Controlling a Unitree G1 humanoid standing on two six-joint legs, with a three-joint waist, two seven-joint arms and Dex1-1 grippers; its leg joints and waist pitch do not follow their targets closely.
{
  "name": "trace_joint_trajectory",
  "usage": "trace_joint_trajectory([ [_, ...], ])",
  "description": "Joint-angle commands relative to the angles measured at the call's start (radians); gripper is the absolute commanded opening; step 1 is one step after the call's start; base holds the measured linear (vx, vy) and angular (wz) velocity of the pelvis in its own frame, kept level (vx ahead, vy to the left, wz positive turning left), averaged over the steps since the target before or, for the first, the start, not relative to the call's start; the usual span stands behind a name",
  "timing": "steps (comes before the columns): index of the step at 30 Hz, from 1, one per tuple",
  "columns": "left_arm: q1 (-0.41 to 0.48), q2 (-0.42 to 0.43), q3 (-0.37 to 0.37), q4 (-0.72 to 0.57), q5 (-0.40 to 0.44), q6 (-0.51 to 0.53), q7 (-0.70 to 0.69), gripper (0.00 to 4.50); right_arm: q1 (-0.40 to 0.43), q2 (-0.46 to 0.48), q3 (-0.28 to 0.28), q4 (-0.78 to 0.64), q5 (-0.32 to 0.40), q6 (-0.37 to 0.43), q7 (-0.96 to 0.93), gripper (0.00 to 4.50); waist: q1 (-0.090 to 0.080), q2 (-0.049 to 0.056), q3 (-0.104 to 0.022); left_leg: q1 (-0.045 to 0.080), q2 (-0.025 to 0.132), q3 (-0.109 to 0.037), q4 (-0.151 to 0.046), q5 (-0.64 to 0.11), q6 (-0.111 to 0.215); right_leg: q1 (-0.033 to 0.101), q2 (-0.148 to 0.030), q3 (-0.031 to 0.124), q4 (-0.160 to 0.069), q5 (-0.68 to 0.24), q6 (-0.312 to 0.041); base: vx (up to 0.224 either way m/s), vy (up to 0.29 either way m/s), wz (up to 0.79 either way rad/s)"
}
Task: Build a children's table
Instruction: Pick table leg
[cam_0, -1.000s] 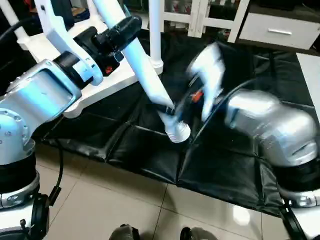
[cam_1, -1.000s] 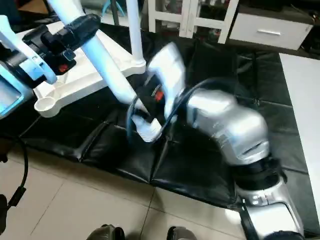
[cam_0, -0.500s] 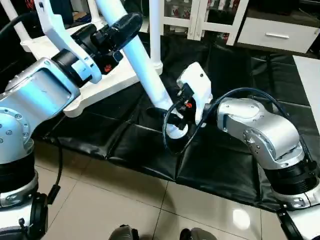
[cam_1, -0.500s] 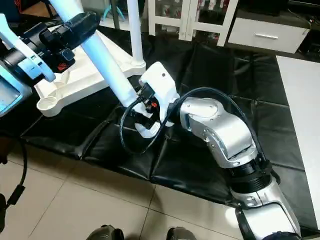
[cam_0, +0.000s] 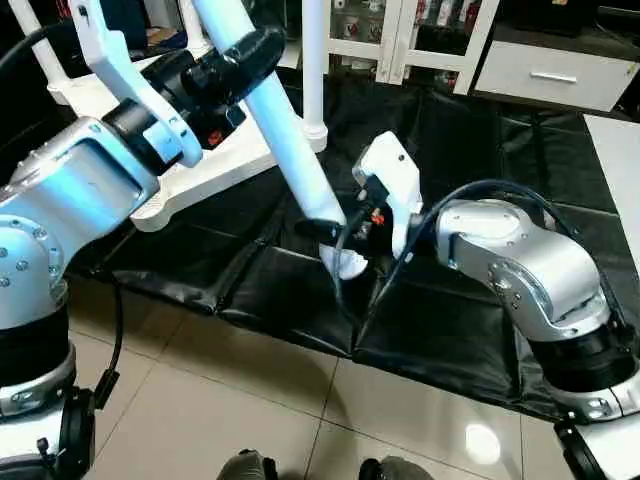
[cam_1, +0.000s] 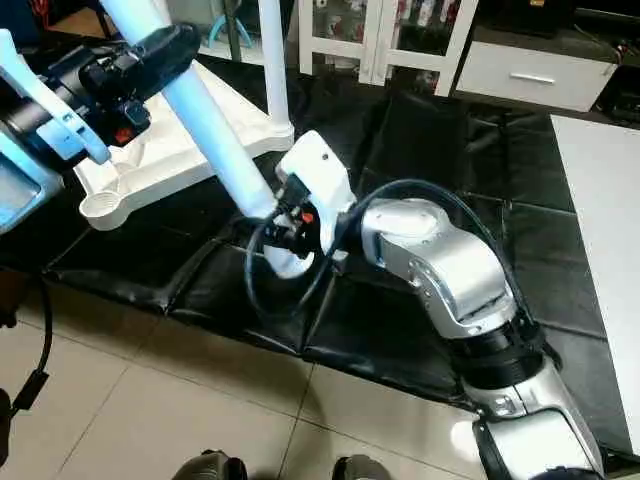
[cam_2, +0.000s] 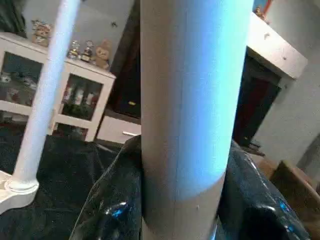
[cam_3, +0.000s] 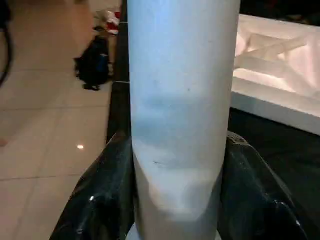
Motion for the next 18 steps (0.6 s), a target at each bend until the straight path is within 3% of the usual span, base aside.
trace_joint_trajectory([
  [1,0.064,0.015,-0.007,-0.042,0.017,-0.023,-0.167,2.36,0.017,-0.019,-0.086,-0.026,0.117,-0.039,0.132,1.95,0.006,0.002,-0.110,0.013,0.035,-0.013,-0.062,-0.130,-0.036,0.076,-0.065,0.058,-0.079,-0.266,-0.122,0.000,0.000,0.00],
  [2,0.084,0.012,-0.002,-0.051,-0.001,-0.026,-0.230,2.42,0.025,-0.029,-0.105,-0.023,0.143,-0.044,0.172,1.93,0.008,0.002,-0.112,0.012,0.040,-0.016,-0.064,-0.123,-0.023,0.078,-0.071,0.058,-0.078,-0.257,-0.126,0.000,0.000,0.00],
  [4,0.095,0.007,0.003,-0.054,-0.028,-0.021,-0.278,2.53,0.031,-0.039,-0.118,-0.018,0.162,-0.047,0.204,1.91,0.011,0.005,-0.115,0.015,0.039,-0.012,-0.062,-0.108,-0.014,0.073,-0.065,0.056,-0.074,-0.218,-0.157,0.000,0.000,0.00],
  [6,0.125,0.024,0.005,-0.058,-0.081,0.026,-0.362,2.73,0.046,-0.076,-0.142,-0.021,0.212,-0.028,0.288,1.88,0.013,0.005,-0.114,0.017,0.037,-0.011,-0.061,-0.136,-0.009,0.073,-0.065,0.056,-0.076,-0.244,-0.163,0.000,0.000,0.00],
  [13,0.163,0.060,-0.014,-0.061,-0.095,0.082,-0.486,3.28,0.060,-0.153,-0.120,-0.037,0.236,-0.014,0.428,1.87,0.023,-0.003,-0.115,0.021,0.038,-0.013,-0.065,-0.187,-0.011,0.068,-0.064,0.053,-0.091,-0.379,-0.112,0.000,0.000,0.00],
  [14,0.170,0.064,-0.022,-0.058,-0.089,0.081,-0.511,3.51,0.062,-0.169,-0.110,-0.038,0.232,-0.020,0.455,1.87,0.024,-0.003,-0.115,0.021,0.037,-0.013,-0.065,-0.193,-0.010,0.068,-0.064,0.052,-0.094,-0.397,-0.107,0.000,0.000,0.00],
  [17,0.180,0.071,-0.052,-0.048,-0.065,0.085,-0.563,3.66,0.064,-0.199,-0.089,-0.036,0.221,-0.035,0.509,1.87,0.025,-0.001,-0.113,0.026,0.037,-0.014,-0.067,-0.229,-0.012,0.061,-0.063,0.050,-0.105,-0.482,-0.074,0.000,0.000,0.00],
  [18,0.182,0.081,-0.069,-0.048,-0.048,0.096,-0.586,3.67,0.064,-0.208,-0.082,-0.033,0.214,-0.044,0.524,1.87,0.023,-0.001,-0.109,0.030,0.037,-0.017,-0.069,-0.265,-0.018,0.059,-0.066,0.047,-0.113,-0.555,-0.046,0.000,0.000,0.00],
])
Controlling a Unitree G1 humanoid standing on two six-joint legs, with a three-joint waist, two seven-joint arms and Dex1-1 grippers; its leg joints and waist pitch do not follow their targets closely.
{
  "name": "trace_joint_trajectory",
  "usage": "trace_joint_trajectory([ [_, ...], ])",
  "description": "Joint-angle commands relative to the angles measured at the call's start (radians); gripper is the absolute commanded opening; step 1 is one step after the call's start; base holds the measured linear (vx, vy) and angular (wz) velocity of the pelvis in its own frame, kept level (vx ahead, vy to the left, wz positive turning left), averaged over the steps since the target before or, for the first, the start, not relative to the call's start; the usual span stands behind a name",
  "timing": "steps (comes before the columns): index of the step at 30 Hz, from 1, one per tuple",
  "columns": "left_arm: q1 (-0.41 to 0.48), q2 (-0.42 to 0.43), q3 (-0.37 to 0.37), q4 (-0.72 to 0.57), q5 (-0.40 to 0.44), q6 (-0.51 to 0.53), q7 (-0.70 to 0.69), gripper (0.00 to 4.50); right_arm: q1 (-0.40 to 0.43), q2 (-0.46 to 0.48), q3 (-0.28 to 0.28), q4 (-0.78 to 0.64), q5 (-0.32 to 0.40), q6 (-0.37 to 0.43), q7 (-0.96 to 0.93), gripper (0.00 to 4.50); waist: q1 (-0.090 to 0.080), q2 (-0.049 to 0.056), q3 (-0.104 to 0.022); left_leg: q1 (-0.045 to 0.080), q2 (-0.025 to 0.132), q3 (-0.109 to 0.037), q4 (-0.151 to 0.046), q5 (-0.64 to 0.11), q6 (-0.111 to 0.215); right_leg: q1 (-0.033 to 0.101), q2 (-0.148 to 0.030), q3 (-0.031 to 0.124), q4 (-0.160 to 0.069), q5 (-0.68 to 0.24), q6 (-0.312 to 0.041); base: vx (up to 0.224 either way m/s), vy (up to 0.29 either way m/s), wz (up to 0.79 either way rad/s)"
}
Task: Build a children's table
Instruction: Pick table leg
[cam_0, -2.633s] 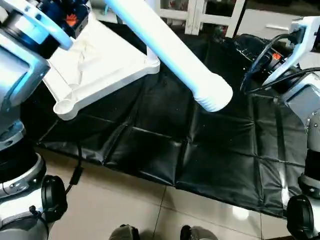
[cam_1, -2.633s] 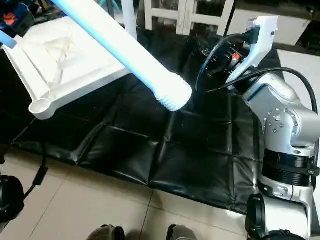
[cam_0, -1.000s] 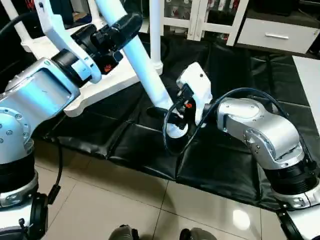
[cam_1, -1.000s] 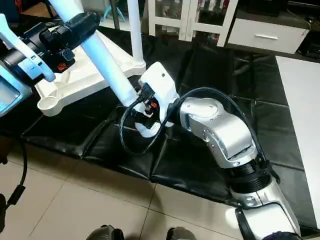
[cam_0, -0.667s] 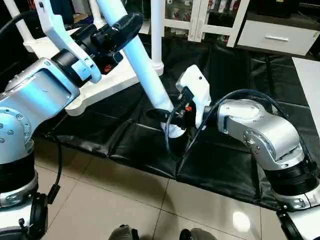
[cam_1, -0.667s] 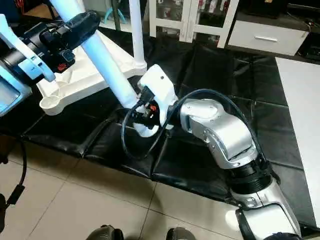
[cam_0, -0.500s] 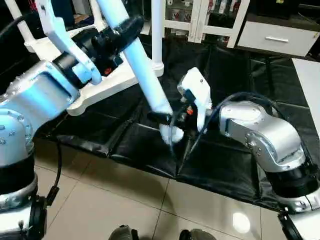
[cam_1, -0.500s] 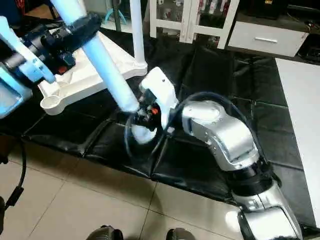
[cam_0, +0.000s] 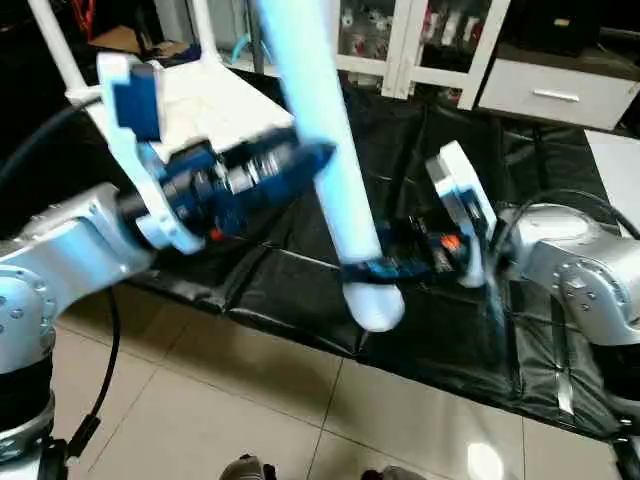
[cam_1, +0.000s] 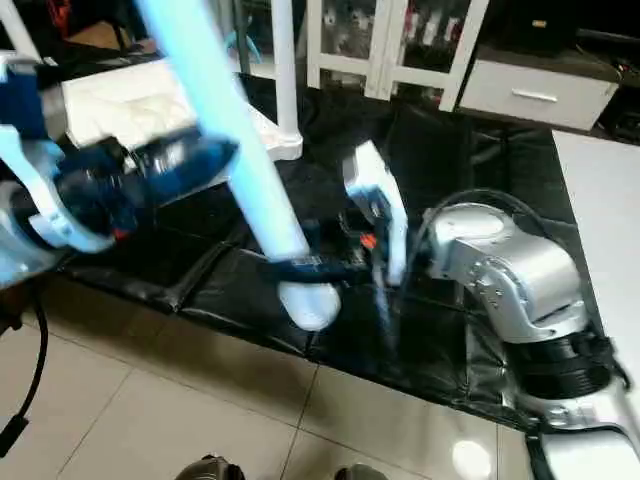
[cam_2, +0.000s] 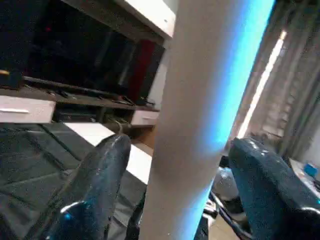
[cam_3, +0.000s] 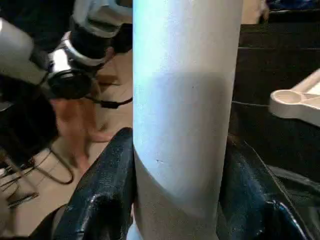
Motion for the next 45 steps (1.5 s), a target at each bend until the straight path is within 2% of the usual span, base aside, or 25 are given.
trace_joint_trajectory([
  [1,0.005,0.017,-0.025,-0.007,0.029,0.020,-0.033,3.67,0.003,-0.017,0.011,-0.026,-0.001,-0.022,0.028,1.87,-0.001,0.005,-0.080,0.025,0.037,-0.019,-0.070,-0.285,-0.024,0.045,-0.065,0.046,-0.116,-0.586,-0.037,0.000,0.000,0.00],
  [4,0.003,0.002,-0.010,0.006,0.036,0.019,-0.031,3.37,0.005,-0.022,0.019,-0.024,-0.016,-0.032,0.045,1.87,-0.006,0.004,-0.081,0.034,0.031,-0.022,-0.067,-0.324,-0.038,0.044,-0.067,0.039,-0.131,-0.674,0.000,0.000,0.000,0.00],
  [11,0.004,-0.008,0.006,0.011,0.021,0.000,-0.033,2.82,0.010,-0.027,0.027,-0.022,-0.023,-0.041,0.062,1.86,-0.009,0.009,-0.086,0.033,0.038,-0.028,-0.078,-0.340,-0.031,0.051,-0.065,0.032,-0.125,-0.591,-0.029,0.000,0.000,0.00],
  [15,-0.001,-0.019,0.016,0.019,0.015,-0.004,-0.015,2.52,0.008,-0.025,0.030,-0.018,-0.027,-0.046,0.063,1.86,-0.009,0.010,-0.086,0.042,0.039,-0.027,-0.079,-0.364,-0.033,0.048,-0.066,0.033,-0.128,-0.584,-0.045,0.000,0.000,0.00],
  [22,-0.005,-0.038,0.012,-0.019,0.084,-0.029,0.083,2.00,0.008,0.003,0.019,-0.006,-0.068,-0.090,0.018,1.86,-0.013,0.007,-0.084,0.043,0.037,-0.028,-0.078,-0.379,-0.035,0.050,-0.069,0.027,-0.138,-0.627,-0.022,0.000,0.000,0.00],
  [23,-0.008,-0.050,0.009,-0.029,0.113,-0.041,0.131,1.92,0.010,0.017,0.011,-0.001,-0.087,-0.112,-0.017,1.86,-0.012,0.014,-0.085,0.043,0.038,-0.030,-0.078,-0.384,-0.038,0.050,-0.070,0.025,-0.136,-0.626,-0.021,0.000,0.000,0.00],
  [26,-0.019,-0.083,0.004,-0.047,0.224,-0.078,0.255,1.85,0.017,0.072,-0.026,0.016,-0.122,-0.153,-0.131,1.86,-0.020,0.012,-0.084,0.048,0.040,-0.033,-0.081,-0.420,-0.046,0.049,-0.067,0.015,-0.143,-0.624,-0.015,0.000,0.000,0.00],
  [27,-0.023,-0.102,0.011,-0.050,0.234,-0.091,0.296,1.83,0.019,0.097,-0.044,0.021,-0.125,-0.155,-0.177,2.42,-0.025,0.014,-0.081,0.052,0.038,-0.033,-0.080,-0.443,-0.046,0.046,-0.066,0.007,-0.152,-0.644,-0.006,0.000,0.000,0.00],
  [29,-0.030,-0.134,0.021,-0.057,0.251,-0.107,0.373,1.81,0.022,0.143,-0.074,0.027,-0.140,-0.172,-0.262,2.56,-0.035,0.016,-0.077,0.061,0.036,-0.035,-0.077,-0.481,-0.049,0.043,-0.064,-0.009,-0.164,-0.669,0.011,0.000,0.000,0.00],
  [30,-0.032,-0.143,0.022,-0.065,0.253,-0.111,0.391,1.79,0.023,0.162,-0.087,0.027,-0.139,-0.173,-0.294,2.63,-0.050,0.017,-0.075,0.065,0.035,-0.038,-0.075,-0.518,-0.049,0.046,-0.060,-0.033,-0.179,-0.679,0.027,0.000,0.000,0.00],
  [31,-0.036,-0.151,0.018,-0.076,0.274,-0.116,0.414,1.78,0.026,0.181,-0.098,0.024,-0.137,-0.177,-0.321,2.76,-0.058,0.032,-0.071,0.070,0.052,-0.051,-0.094,-0.597,-0.052,0.060,-0.055,-0.054,-0.179,-0.643,0.031,0.000,0.000,0.00],
  [32,-0.036,-0.151,0.018,-0.076,0.274,-0.116,0.414,1.78,0.026,0.181,-0.098,0.024,-0.137,-0.177,-0.321,2.76,-0.061,0.048,-0.069,0.065,0.070,-0.062,-0.120,-0.678,-0.057,0.074,-0.043,-0.069,-0.158,-0.577,0.019,-0.058,0.019,-0.12],
  [33,-0.038,-0.156,0.014,-0.084,0.289,-0.120,0.426,1.77,0.027,0.191,-0.102,0.021,-0.135,-0.180,-0.334,3.03,-0.043,0.066,-0.069,-0.005,0.130,-0.078,-0.213,-0.831,-0.067,0.145,-0.038,-0.049,0.029,-0.317,-0.025,-0.108,-0.001,-0.05],
  [34,-0.043,-0.172,0.008,-0.092,0.294,-0.124,0.446,1.77,0.036,0.202,-0.103,0.002,-0.124,-0.171,-0.345,3.03,0.004,0.054,-0.064,-0.023,0.121,-0.028,-0.238,-0.867,-0.049,0.123,-0.025,-0.023,0.094,-0.184,-0.031,-0.083,-0.013,-0.01],
  [35,-0.045,-0.185,0.004,-0.096,0.293,-0.121,0.462,1.77,0.043,0.208,-0.100,-0.010,-0.119,-0.165,-0.352,3.07,-0.024,-0.018,-0.085,0.056,0.055,-0.024,-0.121,-0.649,-0.047,0.071,-0.072,0.062,0.002,-0.499,0.012,0.011,-0.102,0.08],
  [36,-0.046,-0.195,0.002,-0.098,0.289,-0.119,0.472,1.77,0.048,0.212,-0.097,-0.019,-0.116,-0.159,-0.356,3.16,-0.007,-0.022,-0.074,0.077,0.015,-0.025,-0.028,-0.465,-0.067,0.019,-0.138,0.079,-0.118,-0.771,-0.001,0.013,-0.110,-0.09],
  [37,-0.046,-0.198,-0.002,-0.100,0.284,-0.114,0.471,1.77,0.051,0.213,-0.094,-0.024,-0.116,-0.157,-0.356,3.26,0.000,-0.029,-0.071,0.036,-0.003,-0.051,0.060,-0.146,-0.019,0.029,-0.175,0.114,-0.160,-1.028,0.035,0.013,-0.110,-0.09],
  [38,-0.042,-0.199,-0.007,-0.105,0.290,-0.111,0.474,1.77,0.054,0.216,-0.093,-0.025,-0.119,-0.159,-0.359,3.38,0.012,-0.022,-0.078,0.010,0.002,-0.064,0.044,-0.084,-0.017,0.058,-0.175,0.117,-0.145,-0.992,0.043,0.000,0.000,0.00],
  [39,-0.040,-0.196,-0.016,-0.111,0.302,-0.108,0.479,1.77,0.056,0.219,-0.093,-0.025,-0.124,-0.165,-0.365,3.45,0.021,-0.005,-0.083,0.003,0.031,-0.063,-0.033,-0.129,-0.054,0.064,-0.125,0.077,-0.104,-0.772,0.007,0.000,0.000,0.00],
  [40,-0.040,-0.193,-0.020,-0.113,0.310,-0.107,0.479,1.77,0.056,0.220,-0.093,-0.024,-0.125,-0.167,-0.366,3.47,0.009,0.013,-0.095,0.023,0.039,-0.057,-0.062,-0.222,-0.085,0.049,-0.067,0.053,-0.068,-0.516,-0.044,0.000,0.000,0.00],
  [41,-0.040,-0.190,-0.022,-0.114,0.317,-0.105,0.483,1.77,0.055,0.222,-0.097,-0.022,-0.126,-0.170,-0.372,3.50,-0.001,0.014,-0.092,0.018,0.040,-0.059,-0.071,-0.254,-0.086,0.055,-0.058,0.049,-0.059,-0.427,-0.069,0.000,0.000,0.00],
  [42,-0.039,-0.188,-0.030,-0.132,0.319,-0.099,0.486,1.77,0.052,0.228,-0.109,-0.023,-0.122,-0.168,-0.387,3.67,-0.009,0.023,-0.091,0.015,0.042,-0.061,-0.080,-0.310,-0.083,0.061,-0.059,0.049,-0.058,-0.367,-0.104,0.000,0.000,0.00],
  [43,-0.038,-0.189,-0.033,-0.142,0.318,-0.097,0.489,1.77,0.051,0.231,-0.114,-0.025,-0.119,-0.167,-0.392,3.81,-0.018,0.023,-0.085,0.017,0.037,-0.056,-0.077,-0.371,-0.077,0.057,-0.062,0.048,-0.070,-0.418,-0.113,0.000,0.000,0.00],
  [44,-0.038,-0.189,-0.034,-0.145,0.318,-0.096,0.490,1.77,0.051,0.231,-0.115,-0.026,-0.119,-0.166,-0.394,3.88,-0.019,0.022,-0.084,0.018,0.035,-0.055,-0.077,-0.390,-0.077,0.058,-0.064,0.047,-0.076,-0.449,-0.110,0.000,0.000,0.00],
  [45,-0.040,-0.193,-0.041,-0.169,0.316,-0.084,0.500,1.77,0.053,0.237,-0.122,-0.033,-0.117,-0.164,-0.408,3.91,-0.019,0.015,-0.082,0.016,0.034,-0.053,-0.077,-0.387,-0.071,0.059,-0.069,0.048,-0.083,-0.487,-0.096,0.000,0.000,0.00],
])
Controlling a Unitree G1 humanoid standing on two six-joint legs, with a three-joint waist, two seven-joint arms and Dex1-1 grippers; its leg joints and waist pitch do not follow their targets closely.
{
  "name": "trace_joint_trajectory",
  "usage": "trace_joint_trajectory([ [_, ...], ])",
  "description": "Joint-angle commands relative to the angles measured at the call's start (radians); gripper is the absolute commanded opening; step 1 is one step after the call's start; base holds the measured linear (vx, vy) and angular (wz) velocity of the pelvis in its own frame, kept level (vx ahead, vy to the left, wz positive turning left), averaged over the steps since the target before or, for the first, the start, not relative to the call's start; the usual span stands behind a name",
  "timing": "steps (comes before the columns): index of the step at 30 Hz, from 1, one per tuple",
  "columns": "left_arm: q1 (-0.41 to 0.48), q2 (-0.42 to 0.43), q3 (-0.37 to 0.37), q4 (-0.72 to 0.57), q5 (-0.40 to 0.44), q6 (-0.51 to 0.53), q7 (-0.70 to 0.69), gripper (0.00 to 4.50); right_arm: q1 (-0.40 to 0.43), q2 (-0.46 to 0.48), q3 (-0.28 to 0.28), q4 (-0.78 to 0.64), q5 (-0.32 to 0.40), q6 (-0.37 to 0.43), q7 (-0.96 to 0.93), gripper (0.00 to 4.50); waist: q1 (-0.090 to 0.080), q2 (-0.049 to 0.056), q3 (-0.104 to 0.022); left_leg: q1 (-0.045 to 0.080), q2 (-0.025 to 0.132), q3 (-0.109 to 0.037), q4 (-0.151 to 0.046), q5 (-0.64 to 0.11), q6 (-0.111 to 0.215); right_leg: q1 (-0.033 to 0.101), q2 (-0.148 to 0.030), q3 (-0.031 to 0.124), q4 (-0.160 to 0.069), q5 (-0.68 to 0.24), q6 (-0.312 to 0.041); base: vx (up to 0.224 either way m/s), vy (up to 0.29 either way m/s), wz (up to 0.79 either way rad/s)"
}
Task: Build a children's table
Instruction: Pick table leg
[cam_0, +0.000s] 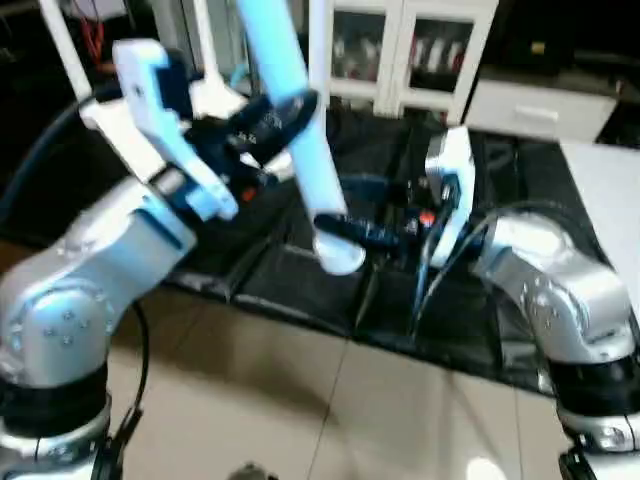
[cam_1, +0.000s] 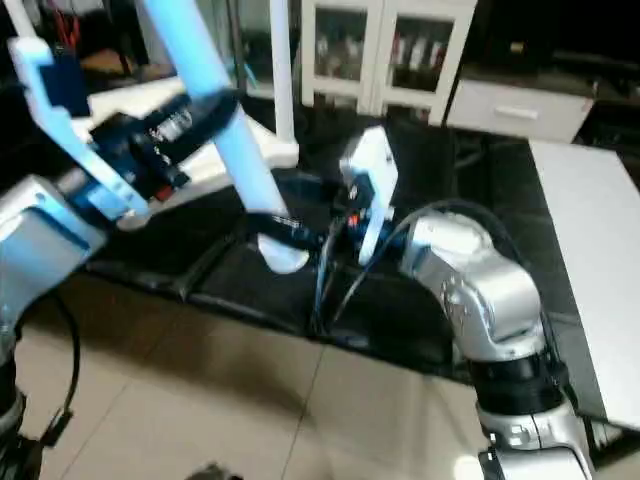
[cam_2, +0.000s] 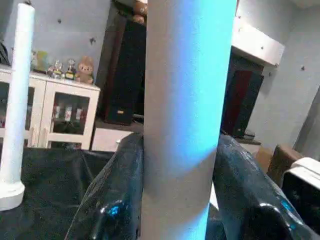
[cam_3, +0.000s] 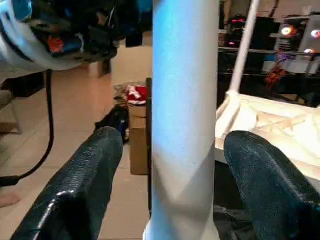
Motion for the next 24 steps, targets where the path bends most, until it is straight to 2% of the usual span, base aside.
trace_joint_trajectory([
  [1,-0.014,-0.004,-0.019,-0.059,0.010,0.028,0.029,1.77,-0.009,0.008,-0.033,-0.032,0.002,-0.006,-0.030,3.97,-0.011,0.001,-0.055,0.021,0.038,-0.019,-0.092,-0.375,-0.056,0.029,-0.069,0.049,-0.125,-0.442,-0.097,0.000,0.000,0.00],
  [2,-0.014,-0.004,-0.020,-0.065,0.014,0.033,0.038,1.77,-0.008,0.011,-0.034,-0.034,-0.001,-0.009,-0.037,4.11,-0.013,-0.002,-0.053,0.018,0.039,-0.019,-0.094,-0.370,-0.055,0.030,-0.070,0.049,-0.125,-0.445,-0.093,0.000,0.000,0.00],
  [5,-0.013,0.000,-0.023,-0.066,0.054,0.031,0.065,1.77,-0.009,0.022,-0.043,-0.032,-0.005,-0.013,-0.060,4.36,-0.021,-0.003,-0.052,0.016,0.034,-0.015,-0.089,-0.355,-0.047,0.027,-0.071,0.051,-0.134,-0.495,-0.062,0.000,0.000,0.00],
  [6,-0.012,0.004,-0.028,-0.058,0.086,0.028,0.080,1.77,-0.010,0.031,-0.048,-0.031,-0.008,-0.016,-0.079,4.43,-0.024,-0.017,-0.050,0.014,0.033,-0.012,-0.089,-0.336,-0.042,0.023,-0.070,0.051,-0.140,-0.518,-0.042,0.000,0.000,0.00],
  [7,-0.011,0.005,-0.030,-0.056,0.094,0.027,0.082,1.77,-0.010,0.034,-0.049,-0.031,-0.008,-0.016,-0.085,4.50,-0.023,-0.013,-0.051,0.015,0.034,-0.013,-0.088,-0.335,-0.043,0.022,-0.070,0.051,-0.137,-0.522,-0.038,0.000,0.000,0.00],
  [11,-0.011,0.007,-0.030,-0.050,0.150,0.028,0.126,1.77,-0.010,0.083,-0.074,-0.028,-0.044,-0.028,-0.211,4.50,-0.027,-0.014,-0.052,0.012,0.034,-0.013,-0.091,-0.319,-0.052,0.021,-0.068,0.050,-0.135,-0.495,-0.037,0.000,0.000,0.00],
  [14,-0.019,-0.007,-0.014,-0.042,0.147,0.041,0.162,1.77,-0.016,0.111,-0.094,-0.016,-0.073,-0.027,-0.294,4.50,-0.028,-0.012,-0.053,0.014,0.034,-0.012,-0.092,-0.312,-0.058,0.020,-0.066,0.051,-0.129,-0.441,-0.050,0.000,0.000,0.00],
  [16,-0.030,-0.020,0.002,-0.034,0.129,0.045,0.180,1.77,-0.024,0.103,-0.097,-0.002,-0.080,-0.020,-0.299,4.50,-0.025,-0.012,-0.055,0.016,0.035,-0.008,-0.090,-0.298,-0.054,0.021,-0.064,0.055,-0.126,-0.387,-0.064,0.000,0.000,0.00],
  [18,-0.046,-0.036,0.027,-0.021,0.098,0.057,0.192,1.77,-0.038,0.080,-0.110,0.014,-0.070,-0.001,-0.285,4.50,-0.021,-0.002,-0.056,0.015,0.035,-0.008,-0.089,-0.279,-0.056,0.026,-0.063,0.055,-0.120,-0.335,-0.082,0.000,0.000,0.00],
  [19,-0.054,-0.041,0.040,-0.013,0.071,0.064,0.197,1.77,-0.046,0.068,-0.124,0.022,-0.057,0.010,-0.278,4.50,-0.022,-0.008,-0.056,0.012,0.034,-0.007,-0.089,-0.269,-0.054,0.030,-0.061,0.056,-0.118,-0.302,-0.093,0.000,0.000,0.00],
  [20,-0.058,-0.045,0.049,-0.009,0.049,0.066,0.201,1.77,-0.049,0.061,-0.132,0.027,-0.050,0.018,-0.275,4.50,-0.020,-0.009,-0.058,0.011,0.033,-0.007,-0.089,-0.256,-0.052,0.033,-0.062,0.055,-0.115,-0.283,-0.098,0.000,0.000,0.00],
  [21,-0.076,-0.067,0.079,0.005,-0.016,0.063,0.221,1.77,-0.062,0.045,-0.151,0.039,-0.034,0.037,-0.271,4.50,-0.017,-0.009,-0.059,0.011,0.033,-0.005,-0.087,-0.230,-0.048,0.035,-0.061,0.057,-0.113,-0.246,-0.110,0.000,0.000,0.00],
  [22,-0.085,-0.078,0.094,0.013,-0.048,0.057,0.234,1.77,-0.068,0.037,-0.160,0.045,-0.026,0.046,-0.267,4.50,-0.018,-0.004,-0.056,0.008,0.030,-0.003,-0.085,-0.219,-0.046,0.038,-0.060,0.057,-0.112,-0.214,-0.125,0.000,0.000,0.00],
  [23,-0.085,-0.078,0.094,0.013,-0.048,0.057,0.234,1.77,-0.068,0.037,-0.160,0.045,-0.026,0.046,-0.267,4.50,-0.018,-0.007,-0.057,0.006,0.028,-0.003,-0.084,-0.209,-0.044,0.042,-0.059,0.056,-0.110,-0.201,-0.130,0.000,0.000,0.00],
  [24,-0.097,-0.083,0.111,0.024,-0.100,0.053,0.243,1.77,-0.080,0.026,-0.177,0.053,0.008,0.085,-0.256,4.50,-0.016,-0.008,-0.059,0.005,0.029,-0.002,-0.084,-0.190,-0.037,0.044,-0.060,0.056,-0.110,-0.181,-0.137,0.000,0.000,0.00],
])
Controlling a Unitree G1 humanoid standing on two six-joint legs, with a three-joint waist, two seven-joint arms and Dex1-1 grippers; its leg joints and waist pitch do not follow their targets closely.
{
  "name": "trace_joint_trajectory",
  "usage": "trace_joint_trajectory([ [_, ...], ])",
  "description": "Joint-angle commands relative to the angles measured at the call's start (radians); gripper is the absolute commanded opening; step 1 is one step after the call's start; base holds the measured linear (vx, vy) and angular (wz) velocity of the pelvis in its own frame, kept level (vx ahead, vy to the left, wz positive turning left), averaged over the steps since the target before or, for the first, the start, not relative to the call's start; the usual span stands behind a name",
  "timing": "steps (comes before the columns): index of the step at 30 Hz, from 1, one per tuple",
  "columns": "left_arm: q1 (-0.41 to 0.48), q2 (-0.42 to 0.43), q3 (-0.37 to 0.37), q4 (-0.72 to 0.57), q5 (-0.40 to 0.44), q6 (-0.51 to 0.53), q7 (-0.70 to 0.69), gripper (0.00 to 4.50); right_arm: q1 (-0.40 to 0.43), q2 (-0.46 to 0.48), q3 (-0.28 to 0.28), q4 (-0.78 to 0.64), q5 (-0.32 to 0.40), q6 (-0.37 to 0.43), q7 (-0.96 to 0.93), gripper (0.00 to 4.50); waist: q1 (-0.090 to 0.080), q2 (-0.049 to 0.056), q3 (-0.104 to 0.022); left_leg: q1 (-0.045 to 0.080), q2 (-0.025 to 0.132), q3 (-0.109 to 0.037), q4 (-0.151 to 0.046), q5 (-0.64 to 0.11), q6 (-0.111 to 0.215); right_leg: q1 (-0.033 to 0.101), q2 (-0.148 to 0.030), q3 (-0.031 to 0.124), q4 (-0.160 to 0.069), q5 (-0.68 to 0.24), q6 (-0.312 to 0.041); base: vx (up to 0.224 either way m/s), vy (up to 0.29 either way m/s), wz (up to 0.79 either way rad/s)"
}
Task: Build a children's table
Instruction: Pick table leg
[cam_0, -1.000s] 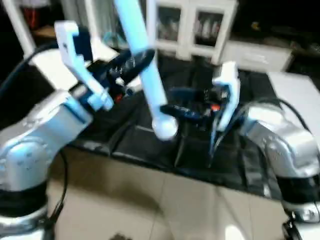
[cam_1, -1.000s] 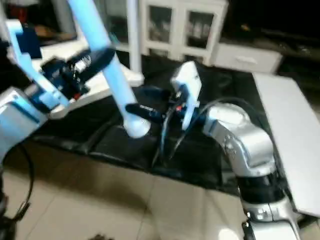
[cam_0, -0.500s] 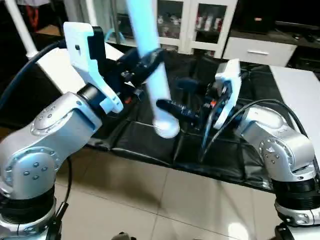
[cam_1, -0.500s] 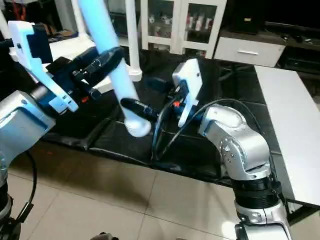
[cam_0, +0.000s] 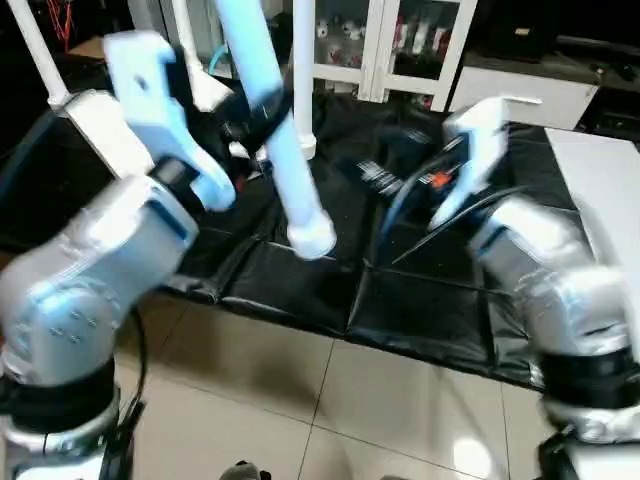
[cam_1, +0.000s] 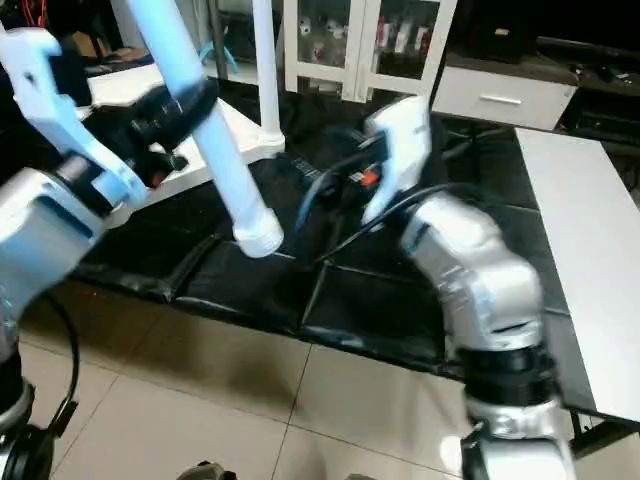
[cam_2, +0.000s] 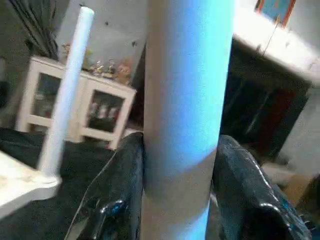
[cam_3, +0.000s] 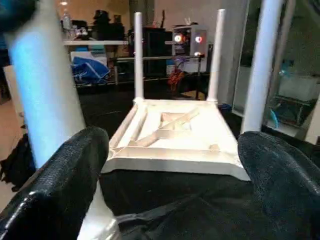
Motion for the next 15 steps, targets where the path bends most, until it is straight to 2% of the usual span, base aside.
trace_joint_trajectory([
  [1,-0.038,-0.011,0.043,0.025,-0.115,-0.007,0.041,1.77,-0.029,-0.024,-0.038,0.015,0.063,0.071,0.023,4.50,0.002,0.012,-0.062,0.009,0.026,-0.009,-0.074,-0.187,-0.037,0.048,-0.059,0.054,-0.099,-0.182,-0.140,0.000,0.000,0.00],
  [2,-0.046,-0.015,0.056,0.037,-0.159,-0.010,0.065,1.77,-0.036,-0.031,-0.051,0.019,0.083,0.091,0.029,4.50,0.002,0.007,-0.065,0.011,0.024,-0.008,-0.072,-0.174,-0.030,0.053,-0.057,0.053,-0.102,-0.168,-0.147,0.000,0.000,0.00],
  [3,-0.055,-0.019,0.071,0.049,-0.201,-0.009,0.082,1.77,-0.045,-0.037,-0.069,0.024,0.112,0.124,0.028,4.50,0.003,0.008,-0.063,0.011,0.023,-0.007,-0.071,-0.155,-0.023,0.054,-0.055,0.053,-0.099,-0.141,-0.158,0.000,0.000,0.00],
  [6,-0.072,-0.033,0.103,0.069,-0.279,-0.010,0.118,1.77,-0.060,-0.047,-0.114,0.036,0.174,0.182,0.032,4.50,0.000,0.004,-0.060,0.010,0.027,-0.007,-0.075,-0.138,-0.017,0.055,-0.054,0.051,-0.102,-0.130,-0.160,0.000,0.000,0.00],
  [8,-0.072,-0.035,0.107,0.068,-0.298,-0.010,0.129,1.76,-0.060,-0.052,-0.120,0.034,0.185,0.194,0.035,4.50,0.001,0.006,-0.059,0.011,0.027,-0.005,-0.075,-0.133,-0.016,0.057,-0.055,0.052,-0.104,-0.131,-0.159,0.000,0.000,0.00],
  [12,-0.067,-0.015,0.114,0.069,-0.400,-0.015,0.156,1.76,-0.058,-0.075,-0.141,0.022,0.265,0.283,0.066,4.50,0.002,0.007,-0.056,0.014,0.030,-0.006,-0.079,-0.131,-0.018,0.057,-0.055,0.051,-0.105,-0.132,-0.156,0.000,0.000,0.00],
  [15,-0.062,0.001,0.114,0.071,-0.428,-0.004,0.162,1.76,-0.050,-0.084,-0.137,0.006,0.275,0.298,0.078,4.50,0.002,0.006,-0.053,0.015,0.032,-0.005,-0.082,-0.141,-0.026,0.055,-0.057,0.052,-0.108,-0.155,-0.150,0.000,0.000,0.00],
])
